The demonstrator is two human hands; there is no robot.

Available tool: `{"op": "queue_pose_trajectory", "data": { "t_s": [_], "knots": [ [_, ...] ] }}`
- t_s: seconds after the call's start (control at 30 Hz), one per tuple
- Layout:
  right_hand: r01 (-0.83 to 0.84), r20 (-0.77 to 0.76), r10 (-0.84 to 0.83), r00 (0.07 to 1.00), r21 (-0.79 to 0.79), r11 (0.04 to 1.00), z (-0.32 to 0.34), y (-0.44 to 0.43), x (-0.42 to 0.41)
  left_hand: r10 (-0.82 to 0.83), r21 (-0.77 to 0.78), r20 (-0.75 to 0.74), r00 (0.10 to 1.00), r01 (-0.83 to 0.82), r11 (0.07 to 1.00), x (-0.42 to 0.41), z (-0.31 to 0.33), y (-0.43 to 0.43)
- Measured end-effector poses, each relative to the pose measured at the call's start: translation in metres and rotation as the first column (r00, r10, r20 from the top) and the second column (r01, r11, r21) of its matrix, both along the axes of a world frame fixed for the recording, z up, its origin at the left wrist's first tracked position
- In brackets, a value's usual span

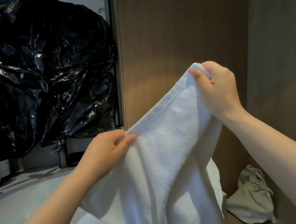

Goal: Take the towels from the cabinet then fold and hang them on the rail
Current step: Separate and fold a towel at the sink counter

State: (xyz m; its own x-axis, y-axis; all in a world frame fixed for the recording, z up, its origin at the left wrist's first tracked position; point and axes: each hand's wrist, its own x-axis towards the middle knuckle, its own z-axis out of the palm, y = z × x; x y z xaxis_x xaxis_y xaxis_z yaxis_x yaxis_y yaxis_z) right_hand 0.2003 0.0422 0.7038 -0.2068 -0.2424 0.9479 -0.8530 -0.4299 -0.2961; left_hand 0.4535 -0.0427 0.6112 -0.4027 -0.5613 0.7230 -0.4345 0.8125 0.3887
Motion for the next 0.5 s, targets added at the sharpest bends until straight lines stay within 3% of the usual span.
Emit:
{"op": "queue_pose_trajectory", "data": {
  "t_s": [0.17, 0.3, 0.5],
  "knots": [
    [0.033, -0.040, -0.038, 0.998, -0.096, 0.995, 0.020, 0.026, -0.001, -0.024, -0.178, -0.135, 0.991, -0.001, 0.984, 0.012, 0.052, 0.009],
    [0.035, -0.031, -0.039, 0.999, -0.110, 0.993, 0.028, 0.037, -0.004, -0.019, -0.178, -0.026, 0.999, 0.014, 0.984, 0.020, 0.071, 0.010],
    [0.110, 0.091, -0.113, 0.989, 0.042, 0.993, 0.006, 0.025, -0.027, -0.033, -0.047, 0.129, 0.991, 0.040, 0.998, 0.017, 0.055, 0.004]
  ]
}}
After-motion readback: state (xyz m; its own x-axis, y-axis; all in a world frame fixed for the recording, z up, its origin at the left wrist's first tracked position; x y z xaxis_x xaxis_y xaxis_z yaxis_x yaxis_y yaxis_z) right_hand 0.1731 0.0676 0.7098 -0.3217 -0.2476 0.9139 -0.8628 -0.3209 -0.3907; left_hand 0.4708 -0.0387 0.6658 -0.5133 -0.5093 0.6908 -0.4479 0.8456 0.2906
